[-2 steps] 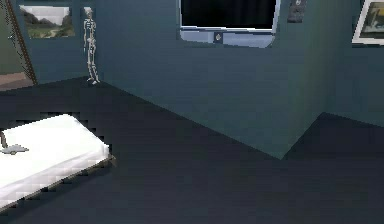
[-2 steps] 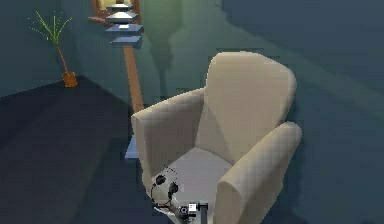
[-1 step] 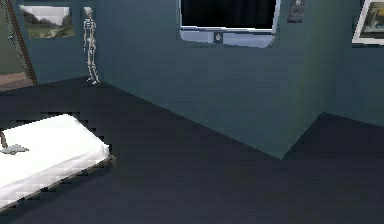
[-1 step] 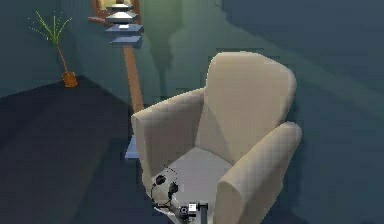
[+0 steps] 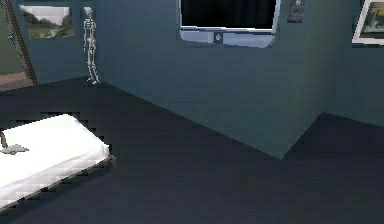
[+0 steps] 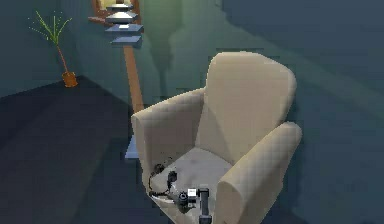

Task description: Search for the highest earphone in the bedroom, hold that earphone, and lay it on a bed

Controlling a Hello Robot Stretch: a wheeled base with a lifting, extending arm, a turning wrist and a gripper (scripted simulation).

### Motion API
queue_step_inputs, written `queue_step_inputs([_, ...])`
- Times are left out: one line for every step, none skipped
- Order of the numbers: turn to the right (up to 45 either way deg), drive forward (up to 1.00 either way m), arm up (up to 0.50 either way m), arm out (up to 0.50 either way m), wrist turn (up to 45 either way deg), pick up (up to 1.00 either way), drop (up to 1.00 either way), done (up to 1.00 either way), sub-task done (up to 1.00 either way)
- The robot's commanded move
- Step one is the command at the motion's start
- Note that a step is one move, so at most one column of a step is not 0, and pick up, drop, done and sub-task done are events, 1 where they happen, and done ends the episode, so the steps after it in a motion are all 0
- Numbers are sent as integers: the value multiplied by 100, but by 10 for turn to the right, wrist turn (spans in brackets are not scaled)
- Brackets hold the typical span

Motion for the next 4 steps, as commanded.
queue_step_inputs([0, 0, 50, 0, 0, 0, 0, 0, 0])
queue_step_inputs([0, 0, 8, 0, 0, 0, 0, 0, 0])
queue_step_inputs([0, 0, 0, 0, -450, 0, 0, 0, 0])
queue_step_inputs([0, 0, 0, 0, -450, 0, 0, 0, 0])
